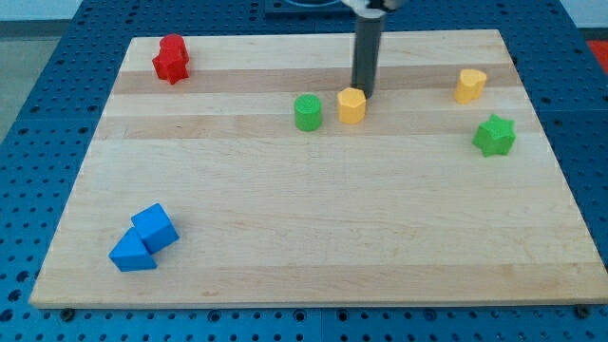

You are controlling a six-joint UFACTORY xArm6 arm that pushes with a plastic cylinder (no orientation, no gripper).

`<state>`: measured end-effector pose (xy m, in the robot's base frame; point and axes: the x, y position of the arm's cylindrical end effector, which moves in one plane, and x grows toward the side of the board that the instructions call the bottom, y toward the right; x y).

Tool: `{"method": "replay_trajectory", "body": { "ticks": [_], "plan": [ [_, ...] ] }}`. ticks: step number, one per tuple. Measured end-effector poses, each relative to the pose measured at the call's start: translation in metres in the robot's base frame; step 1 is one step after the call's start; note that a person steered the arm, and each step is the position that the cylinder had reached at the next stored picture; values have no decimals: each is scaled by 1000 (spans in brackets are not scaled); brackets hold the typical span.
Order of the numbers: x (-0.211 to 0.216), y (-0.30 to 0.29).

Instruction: Push the green circle towards the down

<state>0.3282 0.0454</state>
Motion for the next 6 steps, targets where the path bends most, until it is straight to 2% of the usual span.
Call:
{"method": "replay_trajectory", "body": {
  "ticks": [2, 3, 6],
  "plan": [
    [-2, -64],
    [6, -69],
    [75, -72]
  ]
}}
